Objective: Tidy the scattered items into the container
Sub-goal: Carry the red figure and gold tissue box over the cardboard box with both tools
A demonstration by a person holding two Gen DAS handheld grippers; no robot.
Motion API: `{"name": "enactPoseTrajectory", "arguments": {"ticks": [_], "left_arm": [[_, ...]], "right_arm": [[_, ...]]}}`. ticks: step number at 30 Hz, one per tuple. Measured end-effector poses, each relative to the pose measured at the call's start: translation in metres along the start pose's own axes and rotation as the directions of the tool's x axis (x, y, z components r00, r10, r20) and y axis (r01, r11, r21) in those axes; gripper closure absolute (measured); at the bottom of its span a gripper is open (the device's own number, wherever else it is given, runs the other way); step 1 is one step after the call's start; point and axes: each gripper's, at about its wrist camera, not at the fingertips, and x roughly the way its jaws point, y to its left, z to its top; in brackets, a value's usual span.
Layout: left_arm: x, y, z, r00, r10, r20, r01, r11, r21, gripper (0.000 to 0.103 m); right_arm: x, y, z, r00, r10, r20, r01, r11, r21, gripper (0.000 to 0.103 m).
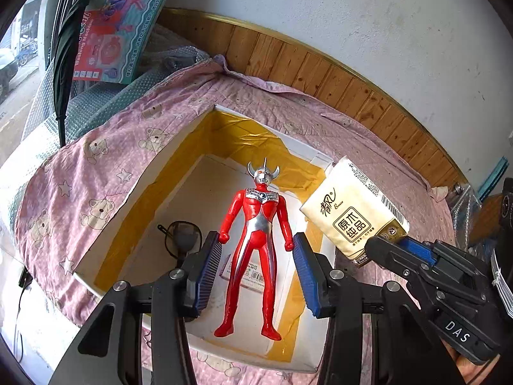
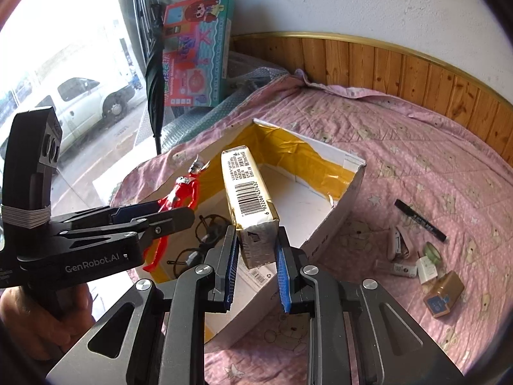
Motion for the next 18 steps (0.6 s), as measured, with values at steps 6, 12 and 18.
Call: {"name": "enactPoseTrajectory", "arguments": {"ticks": [6,12,18], "left_arm": [[0.023,0.009,0.022,0.998,0.017,-0.056,-0.017,1.0,0.001,0.056],[0.049,0.02,0.046,0.99,0.012,-0.14,-0.012,1.0,-0.004,0.056],[0.075,0.013,0.061,0.981,0.072,-0.181,-0.058,0.995,0.08,0.056]], "right_arm": [[0.032,-0.004,0.017,0.998,-0.019,-0.068,0.018,1.0,-0.024,0.08],[0.061,-0.006,0.034,0.991,-0.031,-0.127,0.023,0.998,-0.061,0.08],[0.091,-0.012,0.045,0.979,-0.061,-0.193,0.044,0.995,-0.09,0.08]]}}
